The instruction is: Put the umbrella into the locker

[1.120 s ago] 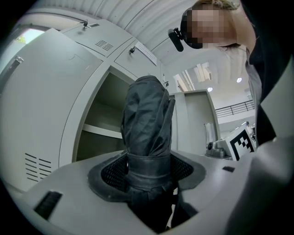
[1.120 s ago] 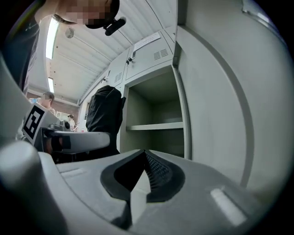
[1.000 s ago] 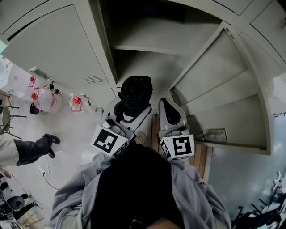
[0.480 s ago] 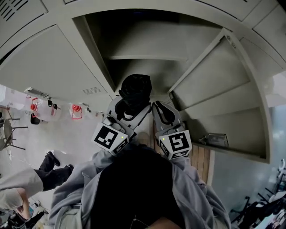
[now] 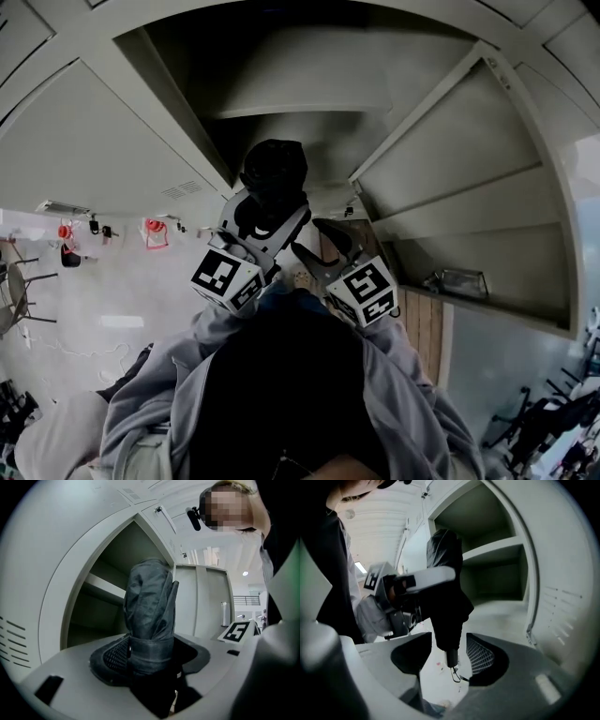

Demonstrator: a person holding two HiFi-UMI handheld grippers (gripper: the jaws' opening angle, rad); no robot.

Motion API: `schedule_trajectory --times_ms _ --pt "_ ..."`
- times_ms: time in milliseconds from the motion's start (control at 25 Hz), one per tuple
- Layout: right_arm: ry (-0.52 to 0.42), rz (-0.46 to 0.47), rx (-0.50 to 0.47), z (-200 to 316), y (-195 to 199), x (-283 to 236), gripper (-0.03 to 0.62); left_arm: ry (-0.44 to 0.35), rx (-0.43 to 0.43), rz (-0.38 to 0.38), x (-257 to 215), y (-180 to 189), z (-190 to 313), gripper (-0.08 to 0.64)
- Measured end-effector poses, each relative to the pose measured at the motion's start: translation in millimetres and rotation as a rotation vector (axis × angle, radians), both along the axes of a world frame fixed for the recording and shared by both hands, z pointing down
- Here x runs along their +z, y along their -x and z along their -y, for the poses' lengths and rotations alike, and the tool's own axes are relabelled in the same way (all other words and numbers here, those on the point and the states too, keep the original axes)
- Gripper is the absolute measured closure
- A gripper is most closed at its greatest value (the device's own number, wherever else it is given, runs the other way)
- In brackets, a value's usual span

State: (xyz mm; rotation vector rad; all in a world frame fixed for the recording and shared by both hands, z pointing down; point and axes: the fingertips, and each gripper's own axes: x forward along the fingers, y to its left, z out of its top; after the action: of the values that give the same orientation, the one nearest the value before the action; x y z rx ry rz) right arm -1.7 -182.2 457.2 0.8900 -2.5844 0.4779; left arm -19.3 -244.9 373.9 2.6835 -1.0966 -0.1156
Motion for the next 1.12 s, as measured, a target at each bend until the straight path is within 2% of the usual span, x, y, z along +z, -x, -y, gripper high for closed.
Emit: schedule_trajectory --times_ms 160,280,400,560,680,760,920,1120 --pt "0.042 -0.099 -0.003 -4 3 41 0.379 0.023 0.018 -0.027 -4 -2 5 0.307" --pt "0.080 -0.123 0.010 0 2 68 0.379 0.024 0.029 -0.052 -4 -4 8 0.307" --pt "0.096 -0.135 0.017 5 5 85 0.379 0.059 0.037 -0.076 -2 -6 11 0.307" --pt "0.124 -0.117 0.022 7 9 95 0.379 0.116 0.059 -0.111 5 -9 11 0.307" --pt "0.131 -0.103 0.023 4 7 96 0.422 0.133 0.074 -0.122 8 -11 12 0.307" --pt "0.142 -0.099 0.021 0 7 96 0.428 0.145 0.085 -0.124 10 -14 14 0.307" --pt "0.201 -0.071 0.026 -9 6 98 0.431 0.177 0.097 -0.136 18 -19 19 0.304" --pt "0.256 -0.024 0.037 -17 3 103 0.431 0.220 0.100 -0.109 32 -23 27 0.304"
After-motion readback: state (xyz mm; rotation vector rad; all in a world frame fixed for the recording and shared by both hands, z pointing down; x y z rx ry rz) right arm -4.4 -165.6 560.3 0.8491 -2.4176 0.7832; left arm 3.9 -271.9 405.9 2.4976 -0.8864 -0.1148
